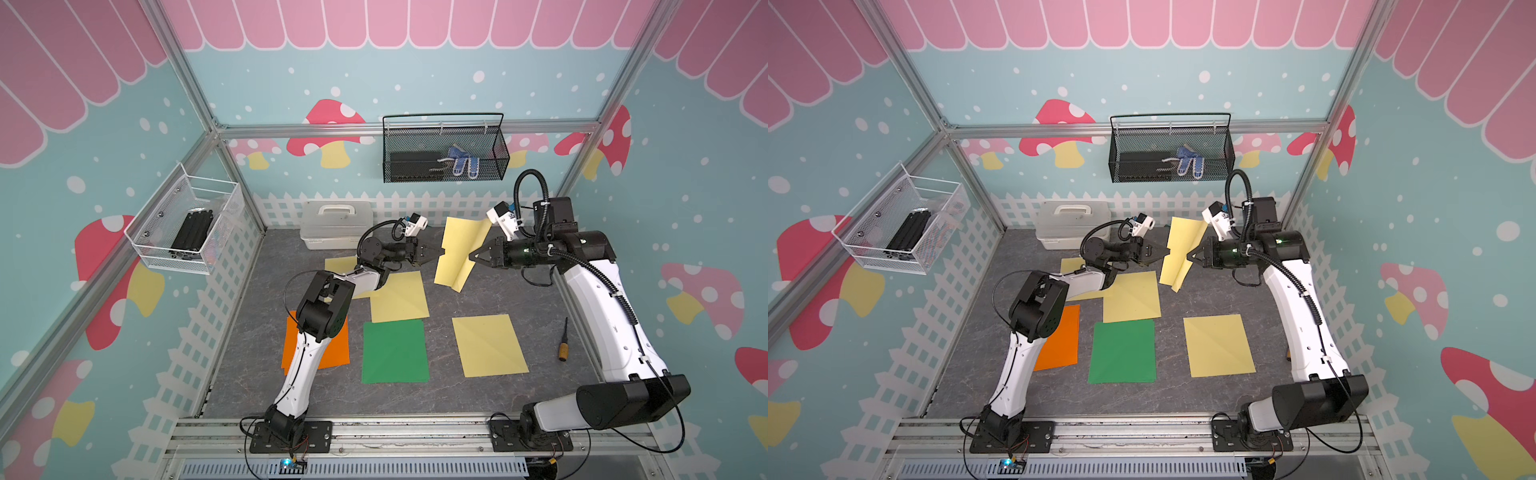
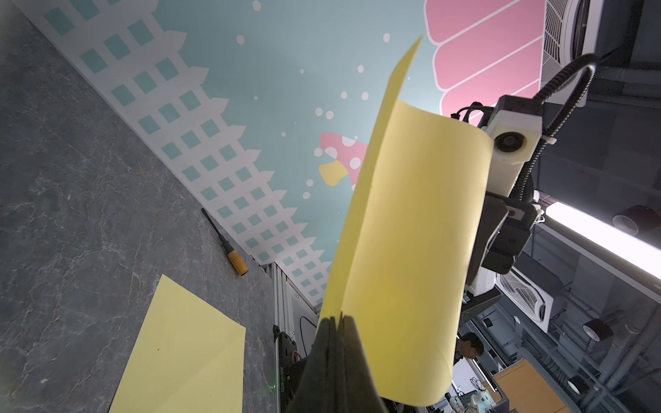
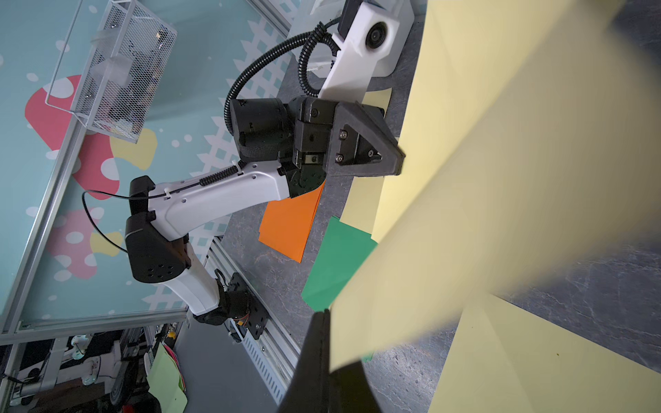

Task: Sort the scattered colored papers by color
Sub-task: Pick up the colored paper from the center of the board.

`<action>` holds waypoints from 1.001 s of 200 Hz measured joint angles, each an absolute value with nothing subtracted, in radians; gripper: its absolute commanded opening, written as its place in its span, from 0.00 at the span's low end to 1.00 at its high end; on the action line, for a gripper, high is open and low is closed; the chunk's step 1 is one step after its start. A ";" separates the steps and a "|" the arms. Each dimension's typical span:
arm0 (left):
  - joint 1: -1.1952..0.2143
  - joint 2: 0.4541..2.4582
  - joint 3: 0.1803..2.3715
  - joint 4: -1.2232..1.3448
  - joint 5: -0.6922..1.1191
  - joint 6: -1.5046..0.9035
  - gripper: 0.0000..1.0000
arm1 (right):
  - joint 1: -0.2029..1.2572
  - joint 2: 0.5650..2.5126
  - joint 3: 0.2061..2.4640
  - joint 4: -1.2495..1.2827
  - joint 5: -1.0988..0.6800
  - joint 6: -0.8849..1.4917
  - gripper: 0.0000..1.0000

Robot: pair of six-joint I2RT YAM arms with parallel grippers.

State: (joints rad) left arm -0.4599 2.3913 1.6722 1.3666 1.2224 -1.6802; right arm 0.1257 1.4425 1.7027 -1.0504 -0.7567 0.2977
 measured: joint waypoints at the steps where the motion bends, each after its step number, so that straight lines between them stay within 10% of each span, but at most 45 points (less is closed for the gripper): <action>1: -0.460 2.391 1.672 1.367 1.222 -1.680 0.00 | 0.126 1.443 1.703 -1.050 -0.757 0.298 0.04; 122: -0.463 2.372 1.545 1.367 1.139 -1.626 0.00 | 0.125 1.392 1.569 -1.088 -0.551 0.297 0.09; 200: -0.560 2.307 1.400 1.367 1.005 -1.583 0.00 | 0.126 1.319 1.412 -1.105 -0.366 0.346 0.34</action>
